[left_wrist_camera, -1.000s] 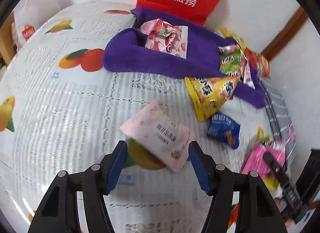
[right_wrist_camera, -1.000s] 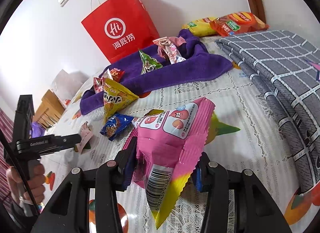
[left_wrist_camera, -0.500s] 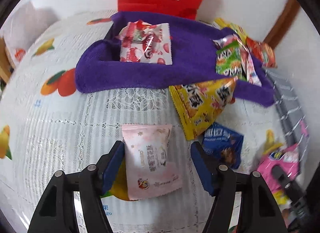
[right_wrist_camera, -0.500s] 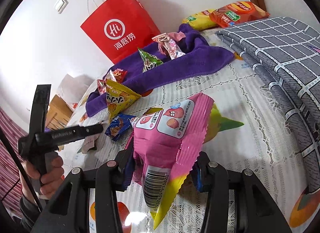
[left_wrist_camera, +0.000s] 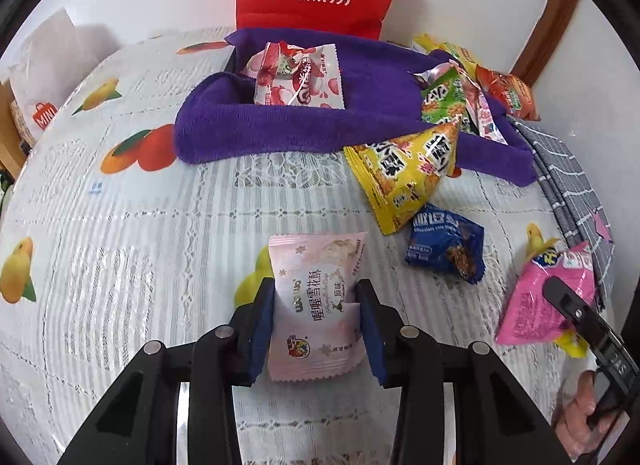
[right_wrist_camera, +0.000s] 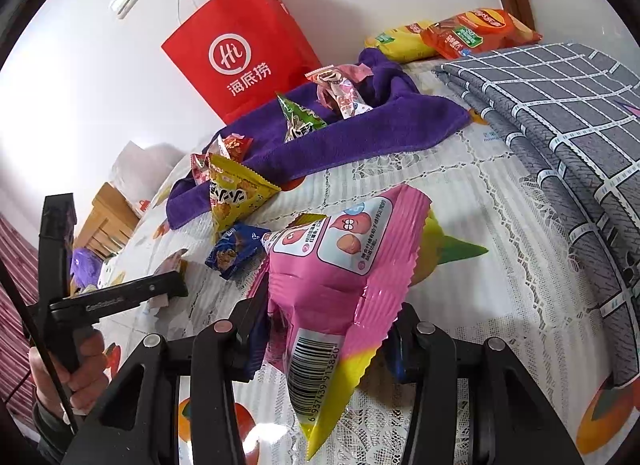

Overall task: Organize snacks
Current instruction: 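Carry pale pink packet with left tool and pink bag with right tool over towel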

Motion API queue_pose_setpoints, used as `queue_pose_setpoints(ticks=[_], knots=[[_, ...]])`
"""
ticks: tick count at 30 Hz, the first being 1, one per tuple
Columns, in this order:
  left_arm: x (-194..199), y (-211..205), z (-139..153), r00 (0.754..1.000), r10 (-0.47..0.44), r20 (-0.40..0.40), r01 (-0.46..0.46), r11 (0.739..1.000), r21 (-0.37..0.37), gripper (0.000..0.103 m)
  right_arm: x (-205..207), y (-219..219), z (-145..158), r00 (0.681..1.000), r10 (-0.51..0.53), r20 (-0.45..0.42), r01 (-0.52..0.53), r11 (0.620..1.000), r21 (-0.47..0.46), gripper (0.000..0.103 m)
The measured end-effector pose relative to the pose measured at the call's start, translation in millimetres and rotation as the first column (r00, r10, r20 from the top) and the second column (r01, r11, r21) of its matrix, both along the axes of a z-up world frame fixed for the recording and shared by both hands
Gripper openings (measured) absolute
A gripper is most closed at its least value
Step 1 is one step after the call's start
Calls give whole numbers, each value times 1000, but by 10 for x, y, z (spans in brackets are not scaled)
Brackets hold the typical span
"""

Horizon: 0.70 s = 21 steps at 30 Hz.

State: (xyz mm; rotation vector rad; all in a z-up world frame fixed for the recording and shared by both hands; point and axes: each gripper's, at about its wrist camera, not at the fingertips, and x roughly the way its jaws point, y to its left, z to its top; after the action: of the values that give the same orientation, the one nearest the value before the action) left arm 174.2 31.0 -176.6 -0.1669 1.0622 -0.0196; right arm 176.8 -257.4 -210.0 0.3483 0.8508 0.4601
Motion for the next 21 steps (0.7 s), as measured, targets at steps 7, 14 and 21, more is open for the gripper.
queue_pose_setpoints(ticks=[7, 14, 21], knots=[[-99, 18, 0, 999, -48, -1, 48, 998, -49, 38, -40, 112, 40, 999, -7, 33, 9, 996, -87, 46], [-130, 23, 2, 998, -70, 1, 70, 996, -52, 38, -87, 159, 62, 998, -32, 58, 40, 989, -140, 46], [-130, 53, 3, 996, -88, 2, 88, 993, -78, 38, -131, 223, 92, 996, -36, 88, 53, 979, -196, 46]])
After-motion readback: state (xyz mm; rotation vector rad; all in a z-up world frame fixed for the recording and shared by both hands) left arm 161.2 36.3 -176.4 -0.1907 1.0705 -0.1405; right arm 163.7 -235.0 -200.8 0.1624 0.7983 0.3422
